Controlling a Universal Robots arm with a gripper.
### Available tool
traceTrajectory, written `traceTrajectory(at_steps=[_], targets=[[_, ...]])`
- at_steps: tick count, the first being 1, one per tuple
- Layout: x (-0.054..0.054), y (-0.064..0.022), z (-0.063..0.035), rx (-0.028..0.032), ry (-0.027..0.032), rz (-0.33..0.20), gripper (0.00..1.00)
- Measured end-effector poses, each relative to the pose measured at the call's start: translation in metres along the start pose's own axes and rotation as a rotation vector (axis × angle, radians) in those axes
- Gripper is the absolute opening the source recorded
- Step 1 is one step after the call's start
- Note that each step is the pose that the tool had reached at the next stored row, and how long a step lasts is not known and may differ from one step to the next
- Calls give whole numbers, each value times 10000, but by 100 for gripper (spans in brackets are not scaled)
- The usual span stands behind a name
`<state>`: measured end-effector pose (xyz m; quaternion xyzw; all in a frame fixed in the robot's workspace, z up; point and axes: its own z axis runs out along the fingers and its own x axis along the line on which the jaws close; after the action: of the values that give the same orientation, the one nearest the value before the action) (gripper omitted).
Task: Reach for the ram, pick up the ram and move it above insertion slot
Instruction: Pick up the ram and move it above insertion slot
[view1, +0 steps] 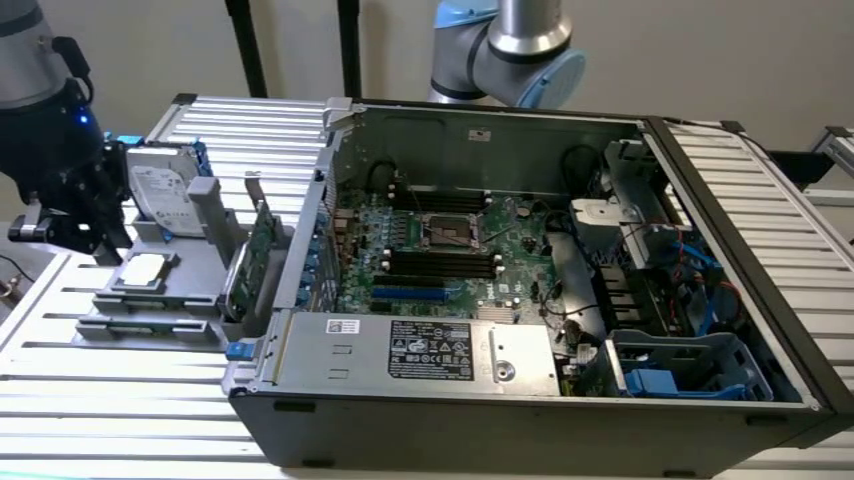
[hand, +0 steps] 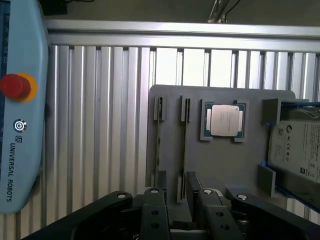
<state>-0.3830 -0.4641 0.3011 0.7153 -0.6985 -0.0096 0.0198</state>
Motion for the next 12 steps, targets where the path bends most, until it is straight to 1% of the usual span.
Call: traceTrajectory(at_steps=[8, 12], targets=[[25, 19, 148, 5, -13, 308, 31], [54, 21, 220, 35, -16, 388, 31]])
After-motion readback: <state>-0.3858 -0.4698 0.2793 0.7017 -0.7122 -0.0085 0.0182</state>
